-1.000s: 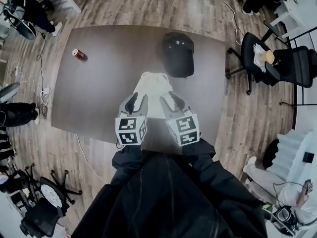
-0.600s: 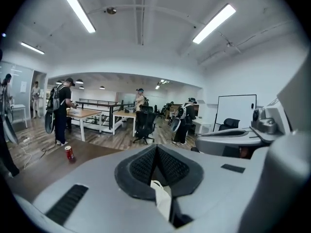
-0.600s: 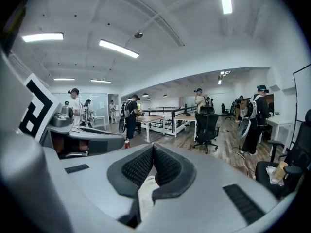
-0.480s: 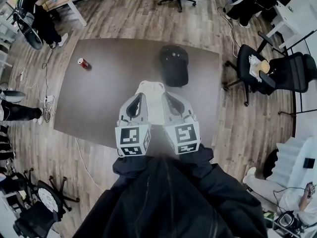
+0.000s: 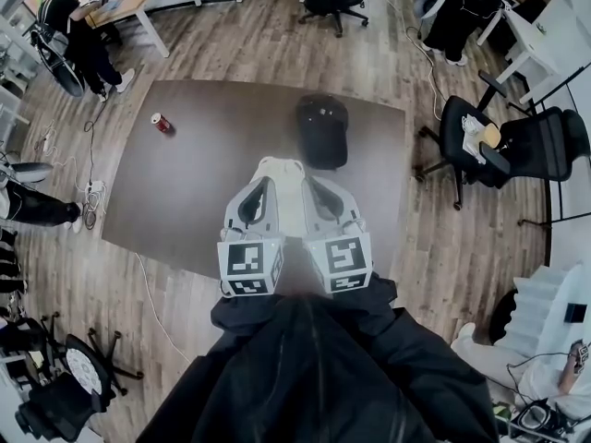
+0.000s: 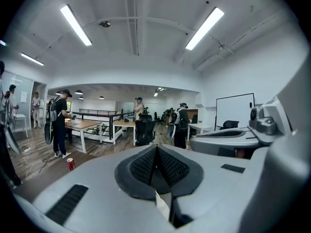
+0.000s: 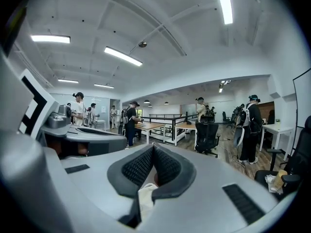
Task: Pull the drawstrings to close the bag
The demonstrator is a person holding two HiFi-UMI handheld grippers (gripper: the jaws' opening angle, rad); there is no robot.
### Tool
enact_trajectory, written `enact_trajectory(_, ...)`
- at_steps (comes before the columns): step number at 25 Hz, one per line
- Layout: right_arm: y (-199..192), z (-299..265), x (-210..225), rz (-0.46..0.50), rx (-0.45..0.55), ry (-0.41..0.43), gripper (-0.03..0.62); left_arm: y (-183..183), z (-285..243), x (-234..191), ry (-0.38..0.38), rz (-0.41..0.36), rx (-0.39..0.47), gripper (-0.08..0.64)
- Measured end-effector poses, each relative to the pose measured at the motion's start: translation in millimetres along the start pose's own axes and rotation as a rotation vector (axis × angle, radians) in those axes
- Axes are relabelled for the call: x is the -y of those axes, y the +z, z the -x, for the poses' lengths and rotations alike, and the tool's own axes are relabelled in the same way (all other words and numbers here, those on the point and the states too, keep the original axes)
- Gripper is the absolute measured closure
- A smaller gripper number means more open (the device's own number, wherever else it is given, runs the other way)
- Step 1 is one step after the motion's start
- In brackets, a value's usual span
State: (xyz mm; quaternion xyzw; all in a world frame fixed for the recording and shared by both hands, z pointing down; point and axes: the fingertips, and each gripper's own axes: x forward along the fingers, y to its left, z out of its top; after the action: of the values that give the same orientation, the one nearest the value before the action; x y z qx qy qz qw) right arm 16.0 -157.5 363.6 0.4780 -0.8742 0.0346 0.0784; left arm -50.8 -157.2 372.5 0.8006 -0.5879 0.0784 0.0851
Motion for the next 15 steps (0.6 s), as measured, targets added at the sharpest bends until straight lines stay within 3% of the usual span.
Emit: enact_trajectory(15, 5, 15, 5, 0.015, 0.007, 0.005, 0.572, 4, 6, 14, 0.001, -0.012, -0.001, 0.529)
